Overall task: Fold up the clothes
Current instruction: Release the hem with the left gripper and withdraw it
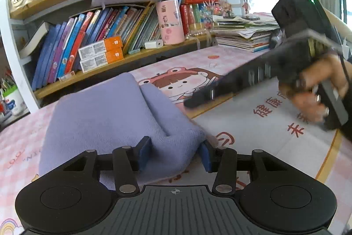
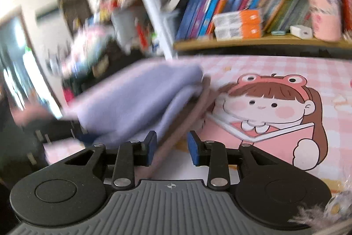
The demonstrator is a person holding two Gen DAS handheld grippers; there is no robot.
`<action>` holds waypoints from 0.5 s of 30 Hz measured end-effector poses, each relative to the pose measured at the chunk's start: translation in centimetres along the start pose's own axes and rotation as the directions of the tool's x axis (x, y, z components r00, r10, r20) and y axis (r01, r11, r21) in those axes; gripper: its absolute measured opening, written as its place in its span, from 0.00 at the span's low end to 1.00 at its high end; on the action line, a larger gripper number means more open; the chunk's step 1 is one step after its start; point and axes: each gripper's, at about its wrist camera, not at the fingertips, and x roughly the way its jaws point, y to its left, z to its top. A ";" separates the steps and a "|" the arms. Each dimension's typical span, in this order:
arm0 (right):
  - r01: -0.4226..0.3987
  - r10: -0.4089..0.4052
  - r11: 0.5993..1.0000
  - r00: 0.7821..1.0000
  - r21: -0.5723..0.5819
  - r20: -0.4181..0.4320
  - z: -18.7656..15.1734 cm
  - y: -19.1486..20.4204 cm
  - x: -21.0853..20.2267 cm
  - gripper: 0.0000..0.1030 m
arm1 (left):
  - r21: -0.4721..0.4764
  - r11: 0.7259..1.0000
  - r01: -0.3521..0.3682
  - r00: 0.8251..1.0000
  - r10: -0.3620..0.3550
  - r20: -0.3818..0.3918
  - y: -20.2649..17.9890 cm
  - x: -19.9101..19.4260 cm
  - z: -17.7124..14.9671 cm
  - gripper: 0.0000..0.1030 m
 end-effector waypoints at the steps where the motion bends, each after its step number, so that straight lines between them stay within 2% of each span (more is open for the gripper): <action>1: -0.012 0.011 1.000 1.000 0.029 0.012 0.2 -0.3 -0.2 0.29 | -0.009 1.000 0.007 1.000 -0.007 0.003 0.2 -0.2 0.1 0.47; 5: -0.061 0.052 0.988 0.997 0.144 0.061 0.8 -1.5 -1.0 0.31 | -0.036 0.998 0.048 0.997 -0.046 0.060 1.2 -2.1 0.6 0.49; 6: -0.060 0.053 0.985 0.997 0.162 0.050 1.0 -1.5 -0.6 0.31 | -0.028 0.998 0.053 0.995 -0.050 0.087 1.5 -3.0 0.7 0.50; 11: -0.097 0.086 0.958 0.995 0.270 0.054 2.3 -1.8 0.6 0.34 | -0.018 0.999 0.037 0.983 -0.034 0.179 3.3 -6.6 0.6 0.50; 13: -0.067 0.058 0.947 0.998 0.315 0.037 3.0 -1.9 1.7 0.38 | -0.051 0.998 0.030 0.985 -0.021 0.169 4.1 -6.4 0.2 0.50; 15: -0.007 0.006 0.942 1.000 0.336 0.004 3.8 -1.9 3.1 0.38 | -0.049 0.999 0.014 0.994 -0.008 0.109 4.0 -4.8 -0.1 0.49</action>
